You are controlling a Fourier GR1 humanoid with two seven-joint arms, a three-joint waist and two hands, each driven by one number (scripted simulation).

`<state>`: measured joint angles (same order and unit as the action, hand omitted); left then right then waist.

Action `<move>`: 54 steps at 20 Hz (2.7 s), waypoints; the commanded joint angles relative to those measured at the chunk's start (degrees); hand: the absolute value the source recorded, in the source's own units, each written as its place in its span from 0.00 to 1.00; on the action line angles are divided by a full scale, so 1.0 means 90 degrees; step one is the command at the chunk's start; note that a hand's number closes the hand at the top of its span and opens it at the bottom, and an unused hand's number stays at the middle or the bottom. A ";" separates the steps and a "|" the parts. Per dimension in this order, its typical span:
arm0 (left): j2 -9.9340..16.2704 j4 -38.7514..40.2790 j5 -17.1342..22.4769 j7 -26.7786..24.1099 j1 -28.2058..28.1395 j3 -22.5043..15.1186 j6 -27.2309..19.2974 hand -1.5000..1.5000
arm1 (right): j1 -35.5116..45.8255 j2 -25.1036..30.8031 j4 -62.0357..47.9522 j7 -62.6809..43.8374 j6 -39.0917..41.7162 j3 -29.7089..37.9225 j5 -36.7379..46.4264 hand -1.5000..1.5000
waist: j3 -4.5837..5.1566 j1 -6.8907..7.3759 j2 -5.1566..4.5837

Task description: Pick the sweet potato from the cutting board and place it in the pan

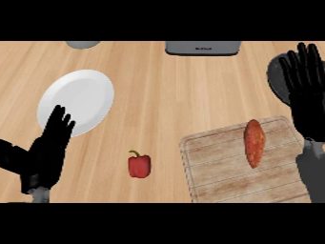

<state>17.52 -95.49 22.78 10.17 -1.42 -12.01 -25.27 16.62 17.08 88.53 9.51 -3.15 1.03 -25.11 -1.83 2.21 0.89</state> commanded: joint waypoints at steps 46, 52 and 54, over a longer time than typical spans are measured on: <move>0.0140 0.1612 -0.1376 -0.0740 0.1902 0.0995 0.1474 0.50 | 0.0770 0.3166 0.0153 -0.0747 0.4983 0.0207 0.2476 0.00 | 0.0205 -0.0257 -0.0095; 0.0205 0.1264 -0.1489 -0.0948 0.1362 0.1107 0.1703 0.50 | 0.0604 0.2647 0.0255 -0.1415 0.4750 -0.0114 0.3147 0.00 | 0.0204 -0.0217 -0.0098; 0.0118 0.1266 -0.1514 -0.0711 0.1686 0.1138 0.1686 0.50 | 0.0634 0.2302 0.0379 -0.1657 0.4499 -0.0236 0.3427 0.00 | 0.0204 -0.0222 -0.0097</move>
<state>18.69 -82.70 9.42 3.11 13.97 -2.85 -11.29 21.77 41.78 91.65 -2.12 38.89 0.13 2.34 0.02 0.02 0.03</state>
